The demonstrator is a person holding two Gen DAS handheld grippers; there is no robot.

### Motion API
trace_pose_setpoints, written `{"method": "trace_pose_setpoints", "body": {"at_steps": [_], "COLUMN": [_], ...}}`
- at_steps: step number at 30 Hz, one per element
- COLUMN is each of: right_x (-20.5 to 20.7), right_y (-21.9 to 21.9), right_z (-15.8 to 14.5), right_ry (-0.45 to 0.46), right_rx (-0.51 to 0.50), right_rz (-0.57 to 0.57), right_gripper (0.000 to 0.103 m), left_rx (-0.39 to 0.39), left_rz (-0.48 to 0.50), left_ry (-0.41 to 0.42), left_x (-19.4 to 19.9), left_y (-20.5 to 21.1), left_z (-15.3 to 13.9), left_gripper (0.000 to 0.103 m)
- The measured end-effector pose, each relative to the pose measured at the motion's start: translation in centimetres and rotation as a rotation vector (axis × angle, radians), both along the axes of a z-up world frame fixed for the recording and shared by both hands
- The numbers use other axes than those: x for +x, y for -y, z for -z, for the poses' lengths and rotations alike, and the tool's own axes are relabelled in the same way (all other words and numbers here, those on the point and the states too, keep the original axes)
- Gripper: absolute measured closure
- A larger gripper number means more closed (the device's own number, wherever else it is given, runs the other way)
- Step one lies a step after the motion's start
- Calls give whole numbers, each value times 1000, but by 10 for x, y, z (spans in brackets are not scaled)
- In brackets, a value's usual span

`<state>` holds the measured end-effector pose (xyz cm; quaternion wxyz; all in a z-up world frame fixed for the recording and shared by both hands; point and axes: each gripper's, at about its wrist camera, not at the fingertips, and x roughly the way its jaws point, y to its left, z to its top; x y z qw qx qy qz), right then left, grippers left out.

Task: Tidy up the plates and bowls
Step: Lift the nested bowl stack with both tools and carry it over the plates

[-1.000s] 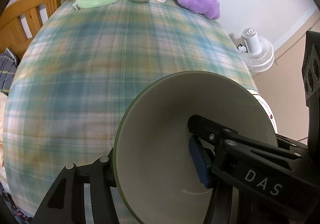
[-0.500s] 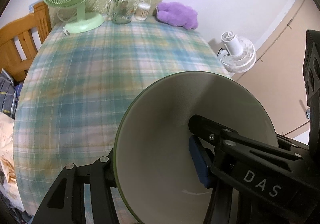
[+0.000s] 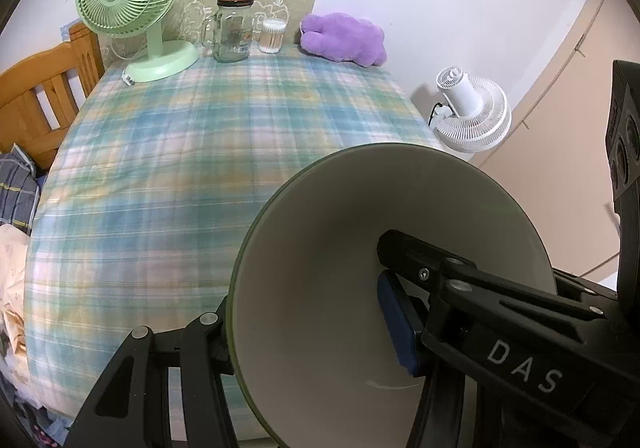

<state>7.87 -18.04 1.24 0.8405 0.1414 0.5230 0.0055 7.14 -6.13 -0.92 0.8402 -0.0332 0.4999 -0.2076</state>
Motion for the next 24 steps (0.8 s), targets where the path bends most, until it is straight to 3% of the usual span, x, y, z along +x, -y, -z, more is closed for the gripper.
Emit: {"method": "trace_pose_setpoints", "body": {"at_steps": [13, 24], "right_x": [1, 3], "right_y": [65, 115], "right_z": [-5, 10], "right_ry": [0, -45], "right_rx": [-5, -3], "right_rz": [-27, -47], "right_gripper": [54, 54], "left_rx": [-10, -12], "left_rz": [-26, -53], "left_ry": [-6, -62], "left_x": [-3, -5], "left_y": [63, 109], "left_z": [-1, 18], "left_gripper": [46, 47]}}
